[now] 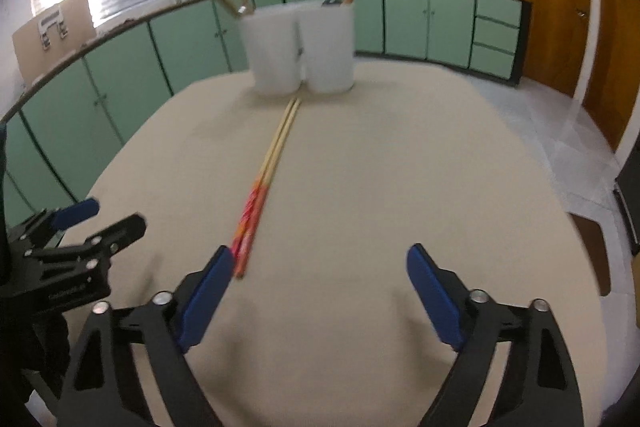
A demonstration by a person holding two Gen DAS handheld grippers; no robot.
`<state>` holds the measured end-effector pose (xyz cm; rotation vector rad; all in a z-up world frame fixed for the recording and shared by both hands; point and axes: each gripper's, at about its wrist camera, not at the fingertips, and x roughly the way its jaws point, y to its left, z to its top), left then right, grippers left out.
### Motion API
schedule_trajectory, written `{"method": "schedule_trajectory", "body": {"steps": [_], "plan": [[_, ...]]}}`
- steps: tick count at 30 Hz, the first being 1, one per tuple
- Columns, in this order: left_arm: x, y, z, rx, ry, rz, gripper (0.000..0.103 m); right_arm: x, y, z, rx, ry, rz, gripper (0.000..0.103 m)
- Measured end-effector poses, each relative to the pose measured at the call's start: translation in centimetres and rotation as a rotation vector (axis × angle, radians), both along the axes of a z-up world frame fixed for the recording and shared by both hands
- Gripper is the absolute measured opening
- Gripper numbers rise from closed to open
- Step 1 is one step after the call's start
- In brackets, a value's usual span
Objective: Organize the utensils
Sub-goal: 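Move both open grippers back to the last two red-patterned chopsticks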
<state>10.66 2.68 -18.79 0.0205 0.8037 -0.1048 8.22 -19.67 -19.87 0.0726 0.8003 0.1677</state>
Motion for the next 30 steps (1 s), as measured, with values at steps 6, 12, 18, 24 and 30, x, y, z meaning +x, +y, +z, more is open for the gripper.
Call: {"method": "schedule_trajectory", "body": {"steps": [6,12,18,24,30], "plan": [[0.1,0.3,-0.1,-0.016,0.011,0.017,0.088,0.3,2.2,-1.1,-0.006,0.058,0.061,0.049],[0.2,0.3,-0.2,-0.019,0.016,0.018,0.088,0.4,3.3,-1.4,-0.025,0.066,0.088,0.037],[0.6,-0.1,-0.3,-0.022,0.021,0.015,0.088,0.7,3.9,-1.4,-0.064,0.063,0.088,0.026],[0.6,-0.1,-0.3,-0.024,0.022,0.013,0.088,0.7,2.3,-1.3,-0.038,0.06,0.058,0.02],[0.5,-0.2,-0.3,-0.024,0.023,0.008,0.088,0.1,1.6,-1.2,0.018,0.057,0.064,0.022]]}}
